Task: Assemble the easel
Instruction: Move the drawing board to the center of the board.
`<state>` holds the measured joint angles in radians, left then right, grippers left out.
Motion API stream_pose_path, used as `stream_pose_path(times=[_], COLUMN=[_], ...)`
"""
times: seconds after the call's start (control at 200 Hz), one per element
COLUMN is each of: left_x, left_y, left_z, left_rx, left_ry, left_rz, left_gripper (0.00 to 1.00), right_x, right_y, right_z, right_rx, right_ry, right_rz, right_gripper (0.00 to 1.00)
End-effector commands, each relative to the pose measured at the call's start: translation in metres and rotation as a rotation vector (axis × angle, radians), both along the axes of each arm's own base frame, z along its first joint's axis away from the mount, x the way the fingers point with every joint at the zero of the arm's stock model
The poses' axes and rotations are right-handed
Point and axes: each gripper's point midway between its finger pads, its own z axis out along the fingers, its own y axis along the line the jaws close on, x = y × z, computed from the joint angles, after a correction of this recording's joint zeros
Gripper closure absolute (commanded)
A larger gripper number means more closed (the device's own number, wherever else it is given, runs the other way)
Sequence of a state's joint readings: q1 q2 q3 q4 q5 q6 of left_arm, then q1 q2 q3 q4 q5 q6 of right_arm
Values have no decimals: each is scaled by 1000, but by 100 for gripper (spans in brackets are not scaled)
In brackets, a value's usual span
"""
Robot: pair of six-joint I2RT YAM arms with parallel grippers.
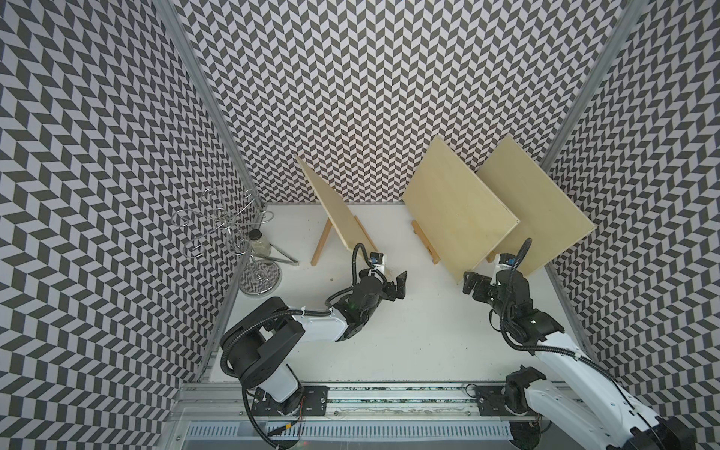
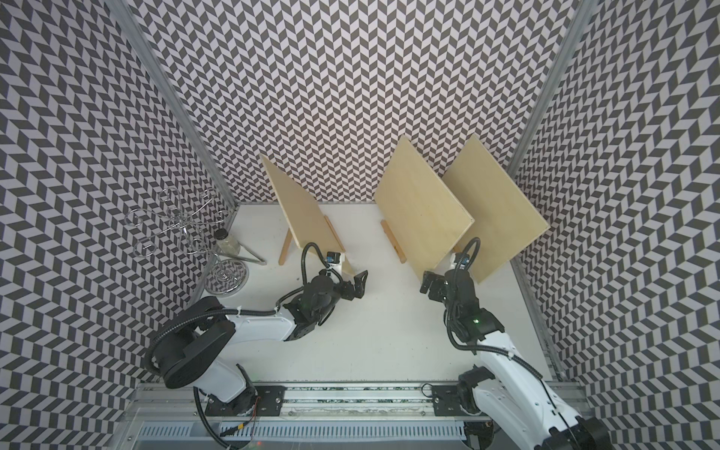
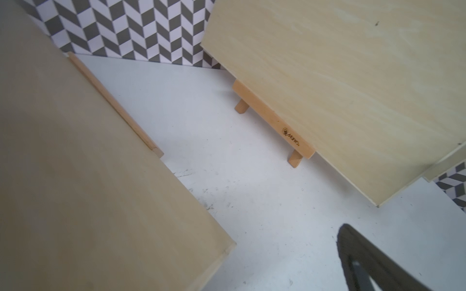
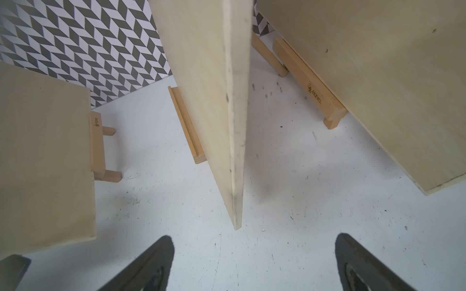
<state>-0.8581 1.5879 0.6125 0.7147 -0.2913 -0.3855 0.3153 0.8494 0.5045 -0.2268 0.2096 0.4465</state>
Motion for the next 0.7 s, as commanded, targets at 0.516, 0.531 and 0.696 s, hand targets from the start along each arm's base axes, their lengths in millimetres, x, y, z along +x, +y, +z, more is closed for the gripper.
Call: stream_pose_path(times=[0.516,0.531,0.696], left_x=[-57,-59,-79], left_y=[8,9,30], left_z=[28,28,23], left_rx=[113,116,139], left_ry=[-119,-114,-59], left_rz=[-136,-138,-126], left_gripper=[0,0,1], right_x=[5,5,7], right_y=[-7,-7,-8], right_z=[21,20,17], right_rx=[-7,-7,-5], right_ry=[-65,-65,-63], right_rz=[-36,-38,-48], right_gripper=[1,1,1])
